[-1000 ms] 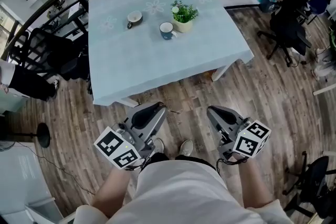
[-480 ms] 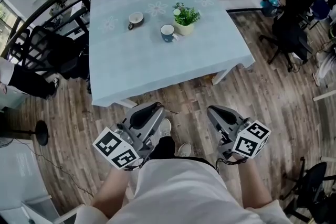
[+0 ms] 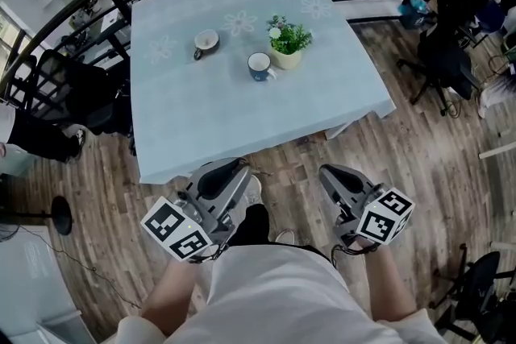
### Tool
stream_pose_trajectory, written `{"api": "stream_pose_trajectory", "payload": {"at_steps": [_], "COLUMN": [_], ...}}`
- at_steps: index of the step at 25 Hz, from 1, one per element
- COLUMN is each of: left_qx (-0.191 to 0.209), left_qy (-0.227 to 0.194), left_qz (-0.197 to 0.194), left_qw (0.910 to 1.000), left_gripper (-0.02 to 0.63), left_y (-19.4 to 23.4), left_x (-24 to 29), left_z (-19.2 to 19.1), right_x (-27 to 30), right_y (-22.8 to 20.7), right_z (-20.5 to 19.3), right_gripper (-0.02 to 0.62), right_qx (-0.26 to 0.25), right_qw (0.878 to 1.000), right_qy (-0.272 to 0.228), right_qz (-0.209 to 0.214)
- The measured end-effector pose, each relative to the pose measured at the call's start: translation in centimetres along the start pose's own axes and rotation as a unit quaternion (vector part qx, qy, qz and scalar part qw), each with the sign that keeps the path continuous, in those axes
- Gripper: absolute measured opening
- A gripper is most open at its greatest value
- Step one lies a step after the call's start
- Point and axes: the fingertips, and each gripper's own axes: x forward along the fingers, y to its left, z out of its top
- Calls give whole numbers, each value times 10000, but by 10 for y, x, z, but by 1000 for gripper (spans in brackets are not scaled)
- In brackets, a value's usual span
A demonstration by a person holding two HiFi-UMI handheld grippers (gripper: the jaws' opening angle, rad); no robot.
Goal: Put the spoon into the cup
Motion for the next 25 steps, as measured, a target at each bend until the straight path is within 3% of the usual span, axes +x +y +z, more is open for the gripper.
{"api": "stream_pose_trajectory", "payload": {"at_steps": [17,25], "left_qx": [-261,-328], "left_qy": [249,262], "left_qz": [-204,-333], "left_qw": [9991,9986], "left_gripper": [54,54], "left_y": [171,225], "left_x": [70,89], "left_z": [51,77], "right_x": [146,198], "right_y": [-68,-81], "right_z": [67,96], "right_gripper": [25,23], "right_qx": [213,255], "right_qw": [9990,9986], "right_qy": [201,245], "right_qz": [-333,-401]}}
